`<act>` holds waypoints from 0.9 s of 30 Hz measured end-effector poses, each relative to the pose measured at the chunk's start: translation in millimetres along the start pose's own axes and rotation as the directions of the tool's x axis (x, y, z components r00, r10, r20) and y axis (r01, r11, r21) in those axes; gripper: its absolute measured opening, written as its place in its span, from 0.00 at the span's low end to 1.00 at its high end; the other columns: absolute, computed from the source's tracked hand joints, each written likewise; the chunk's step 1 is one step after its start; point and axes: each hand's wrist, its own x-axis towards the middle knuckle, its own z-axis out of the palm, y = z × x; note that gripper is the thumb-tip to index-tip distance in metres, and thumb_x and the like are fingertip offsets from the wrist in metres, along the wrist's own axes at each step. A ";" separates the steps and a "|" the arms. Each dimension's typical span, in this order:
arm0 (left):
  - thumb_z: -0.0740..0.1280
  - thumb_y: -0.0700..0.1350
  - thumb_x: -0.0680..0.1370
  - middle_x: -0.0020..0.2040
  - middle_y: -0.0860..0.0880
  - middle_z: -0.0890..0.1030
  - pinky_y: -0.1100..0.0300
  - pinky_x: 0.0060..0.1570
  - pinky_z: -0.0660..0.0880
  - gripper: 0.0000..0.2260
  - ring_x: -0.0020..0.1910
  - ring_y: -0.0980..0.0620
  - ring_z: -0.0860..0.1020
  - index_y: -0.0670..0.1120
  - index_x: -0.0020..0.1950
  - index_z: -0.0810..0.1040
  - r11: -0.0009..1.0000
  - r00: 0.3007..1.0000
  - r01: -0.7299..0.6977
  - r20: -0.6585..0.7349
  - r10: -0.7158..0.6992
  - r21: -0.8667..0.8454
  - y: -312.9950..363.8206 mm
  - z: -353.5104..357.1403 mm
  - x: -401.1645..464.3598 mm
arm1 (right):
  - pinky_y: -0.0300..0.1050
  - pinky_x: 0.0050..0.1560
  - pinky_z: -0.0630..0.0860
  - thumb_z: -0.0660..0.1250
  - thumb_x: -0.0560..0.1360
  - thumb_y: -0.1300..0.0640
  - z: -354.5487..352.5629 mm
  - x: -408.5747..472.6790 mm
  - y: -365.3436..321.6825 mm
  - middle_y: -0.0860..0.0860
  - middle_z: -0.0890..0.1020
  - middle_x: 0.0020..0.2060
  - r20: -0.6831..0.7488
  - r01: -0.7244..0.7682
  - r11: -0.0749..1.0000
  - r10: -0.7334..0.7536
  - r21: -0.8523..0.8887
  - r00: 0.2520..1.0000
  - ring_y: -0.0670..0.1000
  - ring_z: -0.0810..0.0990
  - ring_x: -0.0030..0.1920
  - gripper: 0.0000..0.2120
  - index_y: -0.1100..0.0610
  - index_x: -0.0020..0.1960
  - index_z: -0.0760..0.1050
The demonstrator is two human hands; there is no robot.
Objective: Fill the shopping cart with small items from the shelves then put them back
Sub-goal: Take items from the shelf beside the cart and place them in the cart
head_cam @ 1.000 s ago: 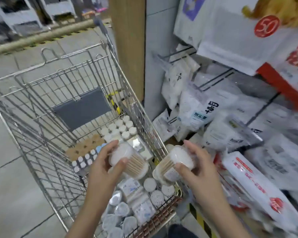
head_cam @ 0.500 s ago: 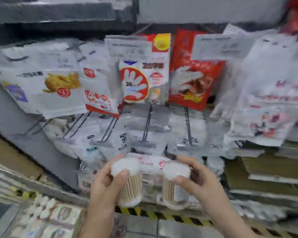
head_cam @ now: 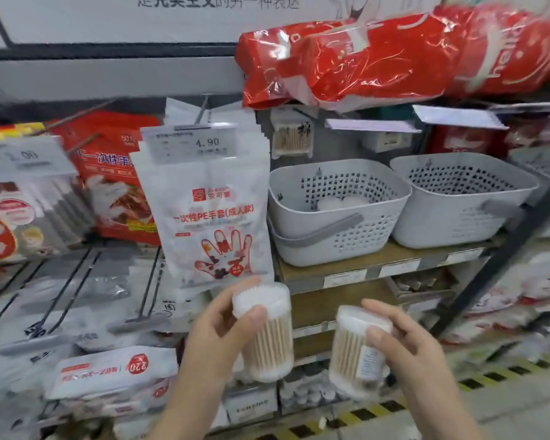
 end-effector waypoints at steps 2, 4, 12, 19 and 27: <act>0.72 0.60 0.58 0.53 0.52 0.84 0.54 0.50 0.77 0.29 0.52 0.53 0.81 0.54 0.57 0.81 0.999 0.999 -0.023 0.029 0.023 0.025 5.1 17.2 10.5 | 0.37 0.39 0.77 0.75 0.56 0.47 -16.5 13.0 -10.5 0.46 0.85 0.49 -0.016 0.036 0.999 -0.035 0.022 0.999 0.46 0.83 0.47 0.27 0.50 0.56 0.79; 0.71 0.60 0.58 0.51 0.53 0.84 0.59 0.46 0.77 0.27 0.51 0.54 0.82 0.54 0.55 0.81 0.997 0.997 -0.063 0.043 0.061 0.042 12.7 32.1 26.4 | 0.38 0.39 0.78 0.74 0.56 0.45 -24.9 27.0 -23.1 0.46 0.84 0.49 -0.016 0.088 0.996 -0.087 0.033 0.996 0.46 0.83 0.48 0.29 0.50 0.56 0.78; 0.74 0.57 0.66 0.51 0.54 0.84 0.60 0.48 0.77 0.20 0.50 0.56 0.81 0.53 0.56 0.80 0.991 0.990 -0.128 0.056 0.126 0.034 33.6 77.1 103.5 | 0.50 0.49 0.77 0.71 0.57 0.40 -40.5 91.8 -55.1 0.51 0.84 0.49 -0.066 0.197 0.980 -0.195 0.027 0.979 0.54 0.82 0.49 0.25 0.45 0.53 0.80; 0.69 0.63 0.61 0.51 0.52 0.84 0.48 0.56 0.76 0.26 0.53 0.50 0.81 0.54 0.56 0.79 0.982 0.982 -0.188 -0.002 0.188 0.014 42.2 95.4 167.1 | 0.43 0.39 0.80 0.75 0.53 0.32 -59.4 142.6 -76.8 0.54 0.84 0.47 -0.103 0.288 0.958 -0.284 0.020 0.953 0.53 0.82 0.45 0.41 0.56 0.58 0.78; 0.74 0.64 0.66 0.57 0.52 0.81 0.56 0.56 0.76 0.31 0.56 0.55 0.79 0.51 0.64 0.75 0.949 0.959 -0.245 -0.090 0.267 0.199 43.7 102.5 208.1 | 0.46 0.51 0.76 0.69 0.61 0.41 -66.4 207.1 -99.6 0.54 0.84 0.49 -0.008 0.284 0.956 -0.285 0.072 0.959 0.52 0.82 0.51 0.32 0.59 0.59 0.77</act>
